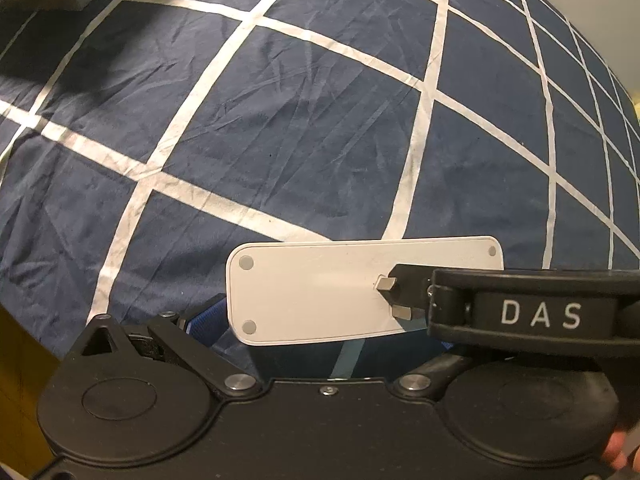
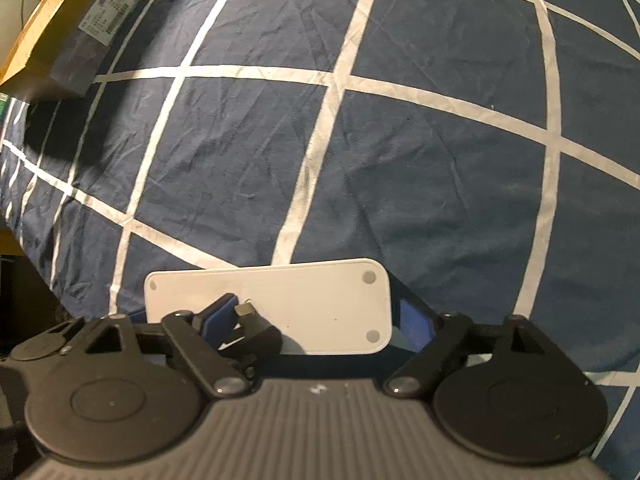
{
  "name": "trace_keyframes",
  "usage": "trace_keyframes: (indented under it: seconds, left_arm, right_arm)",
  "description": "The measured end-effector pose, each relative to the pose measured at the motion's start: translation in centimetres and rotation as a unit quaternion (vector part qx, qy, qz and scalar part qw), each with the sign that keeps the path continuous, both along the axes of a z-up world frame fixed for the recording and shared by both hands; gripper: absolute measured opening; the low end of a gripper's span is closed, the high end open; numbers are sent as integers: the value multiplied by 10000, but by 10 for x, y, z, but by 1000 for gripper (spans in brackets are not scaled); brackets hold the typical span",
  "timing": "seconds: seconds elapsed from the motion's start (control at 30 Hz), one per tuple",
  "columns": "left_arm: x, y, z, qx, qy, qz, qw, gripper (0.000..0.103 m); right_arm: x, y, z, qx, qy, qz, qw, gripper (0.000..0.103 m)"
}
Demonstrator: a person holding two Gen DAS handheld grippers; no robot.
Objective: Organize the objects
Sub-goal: 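Close both grippers together on the white flat plate, then carry the held white plate with both grippers into the cardboard box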
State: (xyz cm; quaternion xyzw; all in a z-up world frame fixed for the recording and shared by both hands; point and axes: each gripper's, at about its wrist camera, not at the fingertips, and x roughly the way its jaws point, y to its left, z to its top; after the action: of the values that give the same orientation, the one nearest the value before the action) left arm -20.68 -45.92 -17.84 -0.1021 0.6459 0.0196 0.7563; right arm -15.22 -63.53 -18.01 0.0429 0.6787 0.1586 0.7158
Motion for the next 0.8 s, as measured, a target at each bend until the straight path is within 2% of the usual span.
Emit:
trace_keyframes:
  seconds: [0.43, 0.8]
  left_arm:
    - [11, 10, 11, 50, 72, -107, 9999, 97]
    - [38, 60, 43, 134, -70, -196, 9997, 96]
  right_arm:
    - [6, 13, 8, -50, -64, -13, 10000, 81]
    - [22, 66, 40, 50, -236, -24, 9997, 81]
